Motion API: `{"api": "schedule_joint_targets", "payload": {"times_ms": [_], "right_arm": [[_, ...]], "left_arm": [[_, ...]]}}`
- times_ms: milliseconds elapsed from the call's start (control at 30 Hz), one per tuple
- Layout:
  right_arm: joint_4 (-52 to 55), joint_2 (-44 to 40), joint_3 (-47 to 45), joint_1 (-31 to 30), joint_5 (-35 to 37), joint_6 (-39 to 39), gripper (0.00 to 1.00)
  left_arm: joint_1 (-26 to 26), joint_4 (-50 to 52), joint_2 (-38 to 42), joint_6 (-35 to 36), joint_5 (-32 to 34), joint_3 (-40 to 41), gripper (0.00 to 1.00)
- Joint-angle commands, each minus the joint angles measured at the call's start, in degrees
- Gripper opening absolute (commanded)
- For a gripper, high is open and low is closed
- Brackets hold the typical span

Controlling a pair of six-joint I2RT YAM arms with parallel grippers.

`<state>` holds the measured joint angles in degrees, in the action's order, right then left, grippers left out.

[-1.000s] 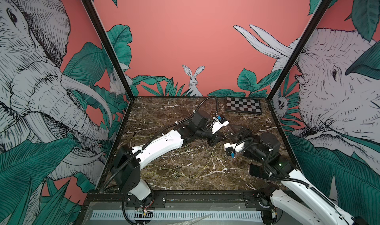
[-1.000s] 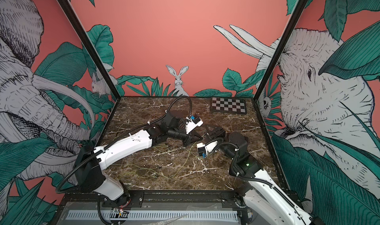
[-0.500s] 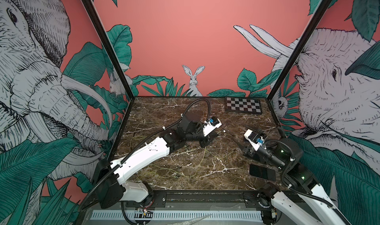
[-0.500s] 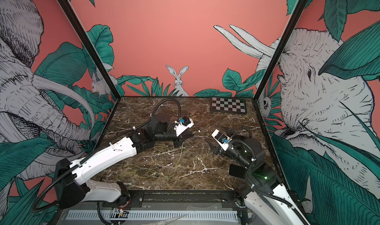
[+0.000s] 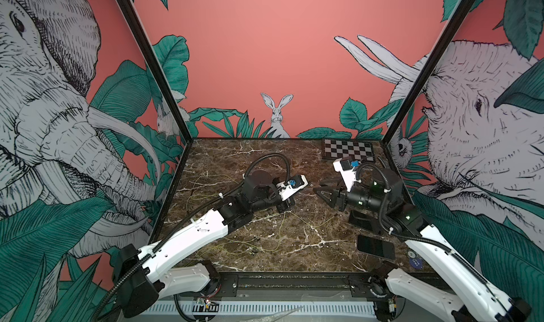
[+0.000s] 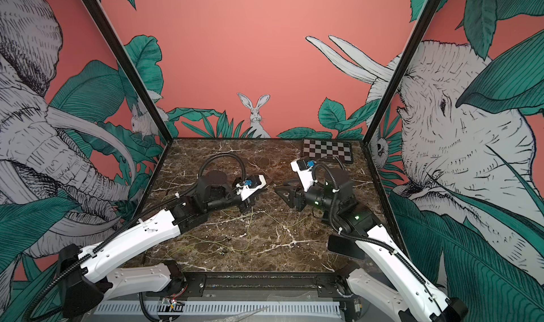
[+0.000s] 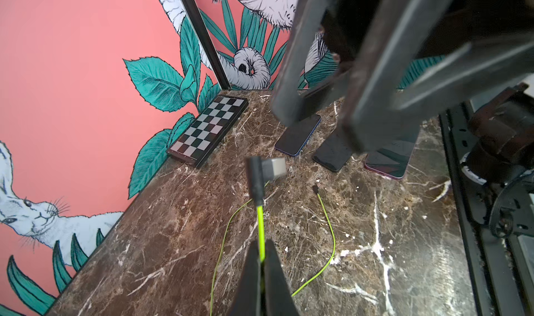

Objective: Plug wired earphones into phones
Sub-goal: Pick up the wired earphone from the center of the board.

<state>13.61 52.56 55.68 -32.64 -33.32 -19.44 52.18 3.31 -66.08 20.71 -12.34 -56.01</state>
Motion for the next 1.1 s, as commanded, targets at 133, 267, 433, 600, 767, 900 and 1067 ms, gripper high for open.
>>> {"api": "schedule_joint_targets", "payload": {"times_ms": [133, 267, 433, 600, 767, 900, 1067], "right_arm": [[-5.9, 2.5, 1.8, -0.3, -3.8, -4.7, 0.32], [-5.0, 2.0, 1.5, -0.3, -4.3, -4.0, 0.28], [-1.6, 1.3, 1.2, -0.3, -4.9, -1.9, 0.3], [-0.8, 1.0, 0.9, -0.3, -4.6, -1.1, 0.28], [-1.2, 1.2, 1.0, -0.4, -4.8, -0.6, 0.17], [-0.8, 1.4, 1.3, -0.3, -4.7, 0.0, 0.04], [-0.6, 0.4, 1.2, -0.4, -3.5, 1.0, 0.0]], "left_arm": [[1.6, -2.2, 1.9, 3.9, 2.2, 1.2, 0.0], [1.8, -2.8, 2.0, 3.6, 3.1, 1.4, 0.0], [1.8, -3.5, 2.1, 3.4, 3.3, 1.5, 0.0], [1.8, -3.2, 2.2, 3.1, 2.5, 1.5, 0.0], [2.0, -2.6, 2.2, 3.1, 2.1, 1.4, 0.0], [2.0, -2.6, 2.5, 3.1, 2.2, 1.5, 0.0], [2.0, -2.1, 2.7, 3.1, 1.8, 1.5, 0.0]]}}
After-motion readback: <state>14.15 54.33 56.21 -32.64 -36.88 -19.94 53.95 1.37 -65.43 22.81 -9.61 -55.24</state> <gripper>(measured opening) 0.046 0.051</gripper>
